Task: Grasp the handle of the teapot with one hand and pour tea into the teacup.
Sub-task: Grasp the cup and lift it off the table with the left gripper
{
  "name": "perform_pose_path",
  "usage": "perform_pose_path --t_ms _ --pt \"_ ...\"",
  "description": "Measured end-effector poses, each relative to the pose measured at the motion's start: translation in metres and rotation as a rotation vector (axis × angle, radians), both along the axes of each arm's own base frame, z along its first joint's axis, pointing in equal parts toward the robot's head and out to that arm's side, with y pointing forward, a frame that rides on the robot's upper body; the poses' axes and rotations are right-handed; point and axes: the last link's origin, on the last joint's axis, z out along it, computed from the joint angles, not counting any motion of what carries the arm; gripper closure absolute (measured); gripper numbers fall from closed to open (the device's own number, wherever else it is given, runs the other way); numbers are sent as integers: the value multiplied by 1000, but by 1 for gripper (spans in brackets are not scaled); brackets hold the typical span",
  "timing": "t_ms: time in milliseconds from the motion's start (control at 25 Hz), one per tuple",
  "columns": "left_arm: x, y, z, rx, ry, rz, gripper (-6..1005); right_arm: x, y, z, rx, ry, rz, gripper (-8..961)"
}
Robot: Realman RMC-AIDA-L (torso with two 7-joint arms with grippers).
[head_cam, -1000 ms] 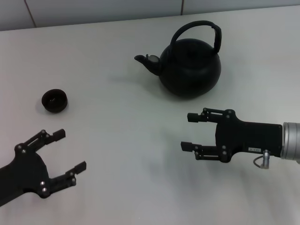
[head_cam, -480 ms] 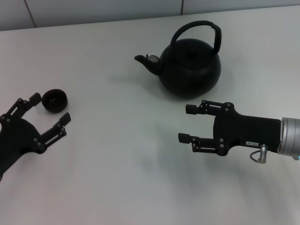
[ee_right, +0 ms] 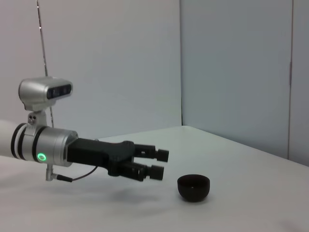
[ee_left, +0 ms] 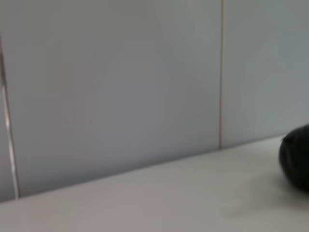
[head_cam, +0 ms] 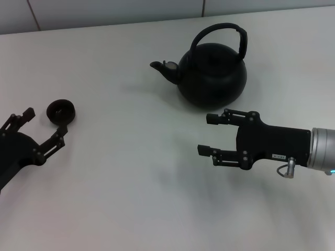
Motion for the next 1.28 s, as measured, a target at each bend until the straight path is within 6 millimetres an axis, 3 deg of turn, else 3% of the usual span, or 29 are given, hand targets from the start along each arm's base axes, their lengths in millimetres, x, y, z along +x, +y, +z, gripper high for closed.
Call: perform_pose_path --t_ms 320,1280 --pt "-11 13 -7 -24 83 85 155 -2 3 1 2 -3 7 216" --pt "-1 41 -18 -64 166 96 165 -4 8 2 13 -16 22 216"
